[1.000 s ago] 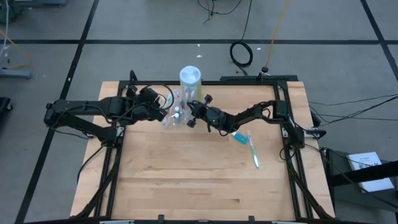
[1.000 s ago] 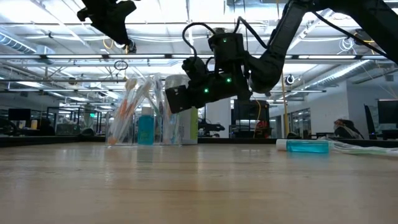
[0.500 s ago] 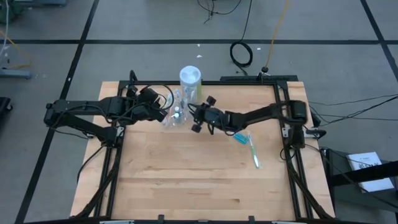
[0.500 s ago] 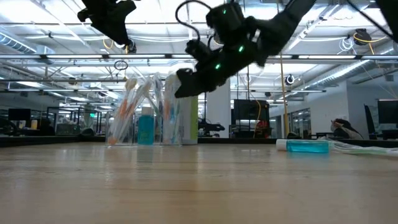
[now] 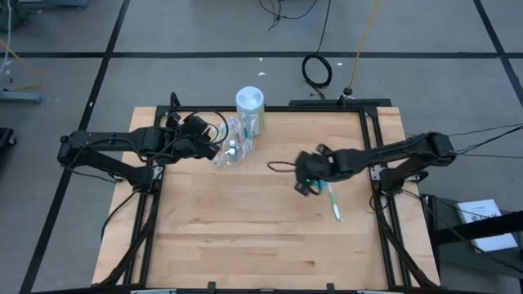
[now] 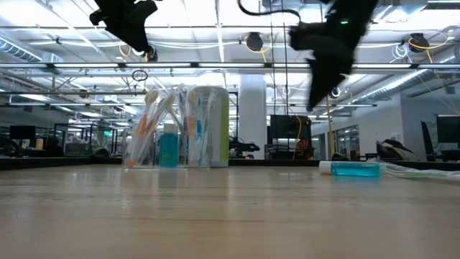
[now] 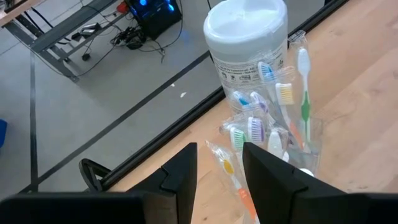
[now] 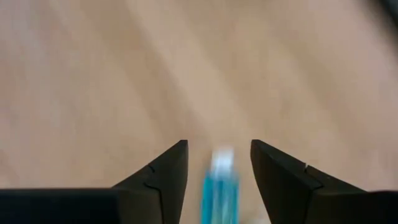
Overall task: Pick & Place toothbrushing station
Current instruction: Put the green toothbrush into the transparent organizer
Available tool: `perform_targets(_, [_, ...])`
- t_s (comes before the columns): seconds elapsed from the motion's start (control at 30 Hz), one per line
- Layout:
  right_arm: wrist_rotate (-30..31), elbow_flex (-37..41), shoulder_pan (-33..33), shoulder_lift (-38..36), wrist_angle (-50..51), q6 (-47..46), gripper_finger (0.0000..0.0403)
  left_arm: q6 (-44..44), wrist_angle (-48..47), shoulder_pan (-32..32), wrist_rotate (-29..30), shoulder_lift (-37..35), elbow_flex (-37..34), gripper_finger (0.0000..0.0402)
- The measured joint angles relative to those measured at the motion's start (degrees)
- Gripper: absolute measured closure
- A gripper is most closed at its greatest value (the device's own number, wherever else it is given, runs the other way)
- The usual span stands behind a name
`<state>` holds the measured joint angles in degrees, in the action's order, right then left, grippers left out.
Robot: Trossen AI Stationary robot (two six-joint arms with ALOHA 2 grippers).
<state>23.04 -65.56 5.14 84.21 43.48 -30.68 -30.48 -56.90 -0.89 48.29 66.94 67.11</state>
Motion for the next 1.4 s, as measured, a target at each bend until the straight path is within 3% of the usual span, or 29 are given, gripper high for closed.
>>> perform_targets(0.1, [-5.5, 3.4, 2.6, -2.5, 5.8, -10.7, 0.0238, 0.0, 0.0, 0.0, 0.8, 0.0, 0.0, 0.0270])
perform_targets(0.23, [-9.3, 11.2, 5.0, -4.8, 4.5, -21.6, 0.0238, 0.0, 0.1, -0.1, 1.3, 0.3, 0.0, 0.0270])
perform_targets(0.57, [-12.6, 24.0, 5.5, -6.8, 1.4, -30.0, 0.0254, 0.6, 2.6, -0.2, 1.2, 0.3, 0.0, 0.0270])
perform_targets(0.9, [-11.7, 31.1, 5.1, -7.1, -10.9, -27.5, 0.0271, 3.2, 5.2, -0.2, 0.6, 0.3, 0.0, 0.0270])
perform_targets(1.17, [-10.9, 31.8, 4.7, -7.0, -12.4, -25.4, 0.0353, -1.7, 6.2, -0.2, -3.3, 0.3, 0.0, 0.0270])
perform_targets(1.27, [-10.8, 31.8, 4.7, -7.0, -12.8, -25.5, 0.0390, -1.4, 8.2, -0.2, 0.2, 0.3, 0.0, 0.0270])
perform_targets(1.4, [-10.9, 31.8, 4.7, -7.5, -13.3, -24.8, 0.0386, 3.1, 8.9, -0.2, 3.1, 0.3, 0.0, 0.0270])
